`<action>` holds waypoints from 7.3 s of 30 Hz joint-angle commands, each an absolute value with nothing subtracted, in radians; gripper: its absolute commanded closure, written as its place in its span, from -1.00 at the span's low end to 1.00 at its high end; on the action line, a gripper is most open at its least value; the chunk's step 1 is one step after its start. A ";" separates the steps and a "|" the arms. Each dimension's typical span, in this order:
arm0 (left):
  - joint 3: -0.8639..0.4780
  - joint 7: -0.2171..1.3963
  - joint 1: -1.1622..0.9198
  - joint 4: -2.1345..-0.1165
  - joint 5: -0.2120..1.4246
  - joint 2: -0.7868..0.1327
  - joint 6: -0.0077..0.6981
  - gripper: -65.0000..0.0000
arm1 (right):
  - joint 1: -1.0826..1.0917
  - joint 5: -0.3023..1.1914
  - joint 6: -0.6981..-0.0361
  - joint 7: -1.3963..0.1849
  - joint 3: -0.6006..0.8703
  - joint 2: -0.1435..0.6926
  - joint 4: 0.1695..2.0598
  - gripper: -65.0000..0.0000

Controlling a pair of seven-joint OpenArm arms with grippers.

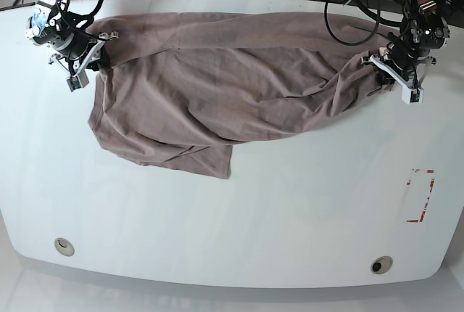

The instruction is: Layout the t-shirt on the table in an organized manner, then fold the t-shirt properly

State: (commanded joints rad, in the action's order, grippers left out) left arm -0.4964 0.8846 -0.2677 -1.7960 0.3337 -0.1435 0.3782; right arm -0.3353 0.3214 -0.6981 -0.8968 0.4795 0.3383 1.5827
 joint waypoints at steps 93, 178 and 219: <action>-0.450 0.773 0.191 -1.641 0.259 -0.214 0.375 0.99 | 0.490 0.321 -0.698 -0.900 0.320 0.338 1.144 -0.57; -0.427 0.773 0.148 -1.641 0.259 -0.216 0.375 0.99 | 0.510 0.323 -0.698 -0.553 0.124 0.407 0.908 -0.56; -0.427 0.773 0.133 -1.646 0.259 -0.216 0.375 0.99 | 0.489 0.331 -0.630 -0.323 0.028 0.338 0.699 -0.07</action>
